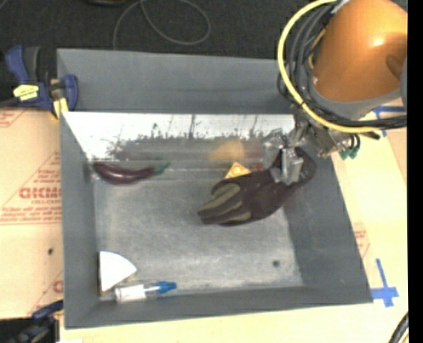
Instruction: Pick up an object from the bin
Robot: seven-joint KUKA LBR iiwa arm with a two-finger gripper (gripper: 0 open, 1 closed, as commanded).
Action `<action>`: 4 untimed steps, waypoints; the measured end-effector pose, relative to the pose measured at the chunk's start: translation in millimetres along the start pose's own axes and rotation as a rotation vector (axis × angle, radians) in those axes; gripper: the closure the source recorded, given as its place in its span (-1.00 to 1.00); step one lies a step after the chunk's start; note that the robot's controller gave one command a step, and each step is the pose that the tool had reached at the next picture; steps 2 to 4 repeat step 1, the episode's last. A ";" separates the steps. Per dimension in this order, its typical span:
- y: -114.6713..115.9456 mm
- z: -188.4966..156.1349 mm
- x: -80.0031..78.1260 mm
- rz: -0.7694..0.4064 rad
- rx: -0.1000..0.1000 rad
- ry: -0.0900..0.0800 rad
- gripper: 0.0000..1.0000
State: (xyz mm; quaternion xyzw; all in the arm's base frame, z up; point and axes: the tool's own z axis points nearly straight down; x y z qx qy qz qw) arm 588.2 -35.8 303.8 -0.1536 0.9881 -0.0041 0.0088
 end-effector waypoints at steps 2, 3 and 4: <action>0.2 0.8 0.4 0.000 -0.001 0.002 1.00; 0.2 0.8 0.4 0.000 -0.001 0.002 1.00; 0.2 0.8 0.4 0.000 -0.001 0.002 1.00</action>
Offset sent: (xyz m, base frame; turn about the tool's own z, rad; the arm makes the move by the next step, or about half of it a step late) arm -0.0117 -0.0024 0.0225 -0.0503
